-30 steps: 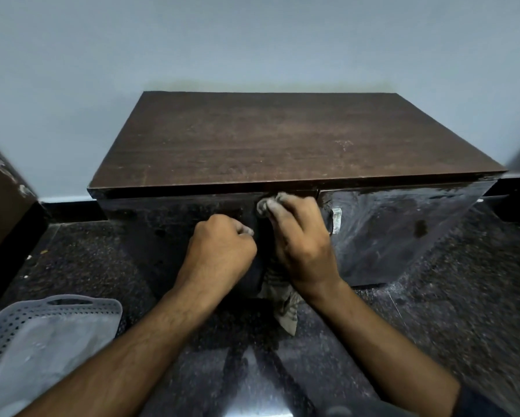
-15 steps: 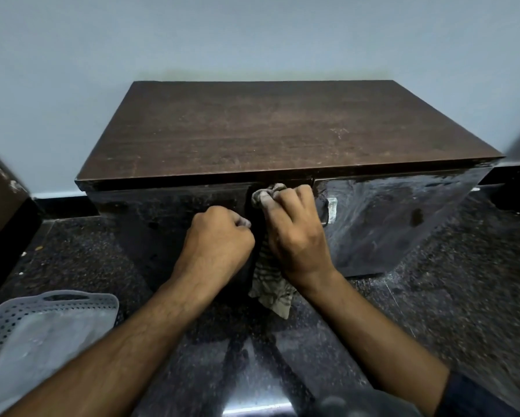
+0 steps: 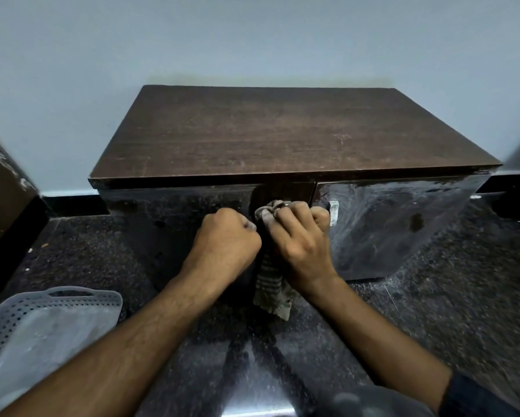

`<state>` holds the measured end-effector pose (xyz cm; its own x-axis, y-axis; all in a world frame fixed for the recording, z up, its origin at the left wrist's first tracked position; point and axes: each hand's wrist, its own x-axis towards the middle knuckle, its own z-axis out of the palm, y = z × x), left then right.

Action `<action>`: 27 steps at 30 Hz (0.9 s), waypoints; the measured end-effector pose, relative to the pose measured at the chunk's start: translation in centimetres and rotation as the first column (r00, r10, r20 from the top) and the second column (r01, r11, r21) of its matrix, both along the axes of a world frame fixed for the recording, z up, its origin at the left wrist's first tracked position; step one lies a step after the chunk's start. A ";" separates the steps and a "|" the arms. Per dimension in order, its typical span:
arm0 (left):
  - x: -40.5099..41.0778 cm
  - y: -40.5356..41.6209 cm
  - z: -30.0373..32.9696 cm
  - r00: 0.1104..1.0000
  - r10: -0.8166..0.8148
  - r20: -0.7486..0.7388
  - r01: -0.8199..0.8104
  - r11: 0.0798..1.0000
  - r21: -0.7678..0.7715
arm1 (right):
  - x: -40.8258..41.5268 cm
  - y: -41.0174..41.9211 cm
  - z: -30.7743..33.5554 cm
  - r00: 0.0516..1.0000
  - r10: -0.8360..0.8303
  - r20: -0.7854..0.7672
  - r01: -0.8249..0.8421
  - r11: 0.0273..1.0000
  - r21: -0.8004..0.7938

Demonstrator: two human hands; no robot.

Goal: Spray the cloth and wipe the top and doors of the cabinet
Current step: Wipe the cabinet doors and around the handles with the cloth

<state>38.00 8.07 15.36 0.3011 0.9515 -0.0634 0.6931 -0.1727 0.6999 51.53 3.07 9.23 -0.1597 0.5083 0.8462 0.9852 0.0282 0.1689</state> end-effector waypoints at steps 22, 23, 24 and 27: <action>1.1 -0.2 -0.2 0.989 -0.098 0.107 0.101 0.995 -0.026 | 1.4 -1.8 -4.2 0.555 0.012 -0.832 -0.021 1.000 0.001; 1.0 -0.2 -0.3 0.989 -0.102 0.108 0.105 0.994 -0.026 | 1.4 -1.6 -3.8 0.532 0.018 -0.847 0.002 1.000 0.023; 1.0 -0.2 -0.4 0.989 -0.105 0.108 0.109 0.994 -0.030 | 1.4 -1.5 -3.3 0.527 0.033 -0.849 0.026 0.998 0.055; 0.9 -0.1 -0.4 0.989 -0.114 0.099 0.118 0.993 -0.027 | 1.6 -0.9 -1.6 0.598 0.072 -0.799 0.056 0.990 0.132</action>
<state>38.91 8.01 14.94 0.4155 0.9077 -0.0589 0.5985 -0.2240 0.7692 53.16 2.22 7.62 0.6100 0.3871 0.6914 0.7254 0.0783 -0.6839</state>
